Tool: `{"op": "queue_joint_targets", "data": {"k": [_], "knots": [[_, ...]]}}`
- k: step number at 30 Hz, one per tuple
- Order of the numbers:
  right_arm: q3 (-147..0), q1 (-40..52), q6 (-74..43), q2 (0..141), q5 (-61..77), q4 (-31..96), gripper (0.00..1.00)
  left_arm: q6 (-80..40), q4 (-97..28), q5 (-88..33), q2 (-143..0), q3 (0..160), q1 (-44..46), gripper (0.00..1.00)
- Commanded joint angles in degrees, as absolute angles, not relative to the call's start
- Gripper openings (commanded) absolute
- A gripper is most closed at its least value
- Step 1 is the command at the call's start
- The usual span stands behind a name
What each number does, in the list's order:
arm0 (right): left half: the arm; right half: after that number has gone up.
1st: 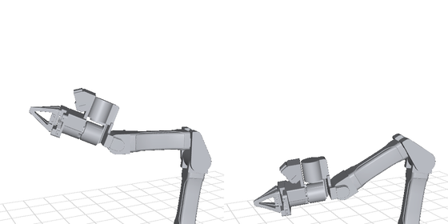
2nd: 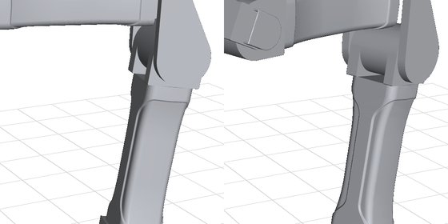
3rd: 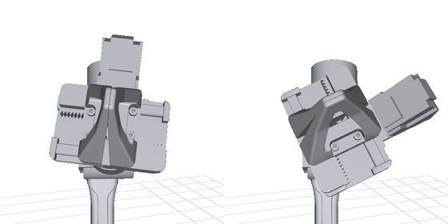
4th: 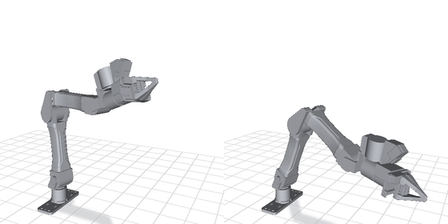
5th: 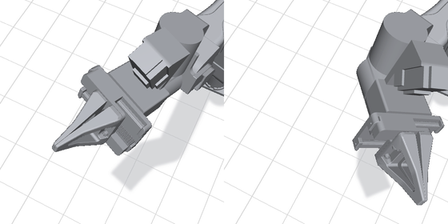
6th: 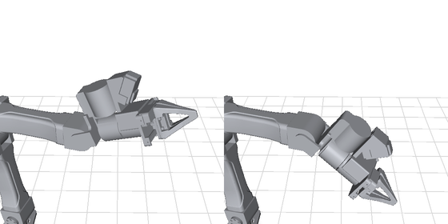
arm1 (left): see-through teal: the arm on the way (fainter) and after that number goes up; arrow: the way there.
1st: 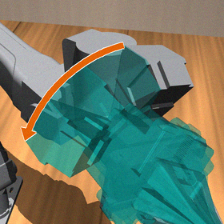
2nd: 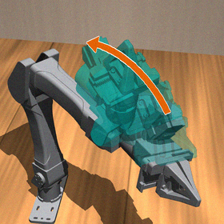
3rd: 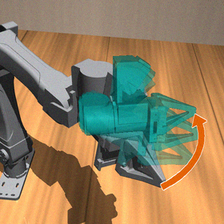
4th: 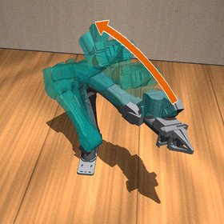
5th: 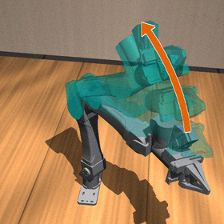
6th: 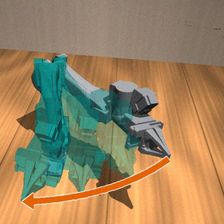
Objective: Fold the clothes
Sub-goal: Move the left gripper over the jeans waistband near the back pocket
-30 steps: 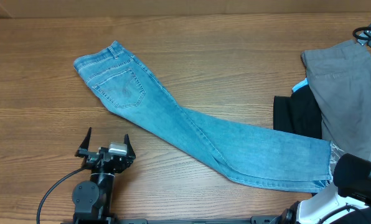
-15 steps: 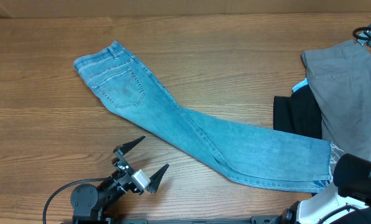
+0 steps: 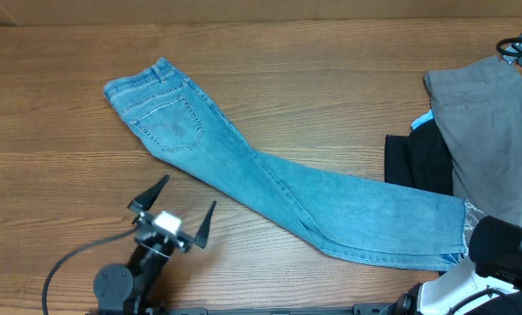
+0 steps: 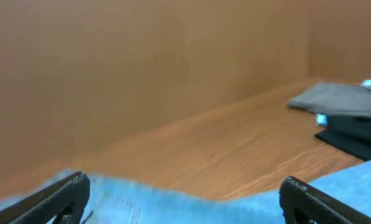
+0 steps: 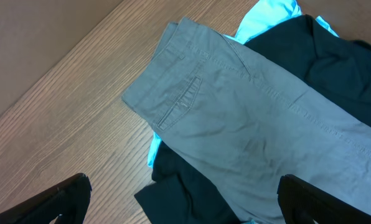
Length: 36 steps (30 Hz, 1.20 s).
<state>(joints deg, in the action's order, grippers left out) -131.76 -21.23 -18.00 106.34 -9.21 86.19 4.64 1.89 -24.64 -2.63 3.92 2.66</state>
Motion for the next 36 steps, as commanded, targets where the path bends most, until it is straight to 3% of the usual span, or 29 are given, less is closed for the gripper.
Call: {"op": "queue_joint_targets", "data": {"k": [1,4,10,17,23,28,32,36], "knots": [[-132.7,-21.2,-18.2,104.6,-9.1,86.0,1.0,1.6,-4.0,-15.9,-8.0,12.3,2.9,1.0],[-132.7,-21.2,-18.2,104.6,-9.1,86.1,1.0,2.0,-6.9,-18.2,-14.9,18.6,2.9,1.0],[-132.7,-21.2,-18.2,104.6,-9.1,86.1,1.0,1.3,-4.7,-37.2,-24.6,24.2,2.9,1.0],[-132.7,-21.2,-18.2,104.6,-9.1,86.1,1.0,-3.9,-5.4,-30.6,-33.3,30.2,3.0,1.0],[-132.7,-21.2,-18.2,104.6,-9.1,86.1,1.0,-2.4,-29.2,-20.8,-50.9,52.5,3.0,1.0],[-132.7,-21.2,-18.2,104.6,-9.1,86.0,1.0,-3.3,-44.6,-28.8,-65.5,68.8,3.0,1.0],[-132.7,-21.2,-18.2,104.6,-9.1,86.1,1.0,-6.5,-44.9,-28.9,-72.4,73.0,3.1,1.0],[-132.7,-21.2,-18.2,104.6,-9.1,86.1,1.0,-16.9,-49.5,-16.2,-79.2,78.6,5.7,1.0]]}}
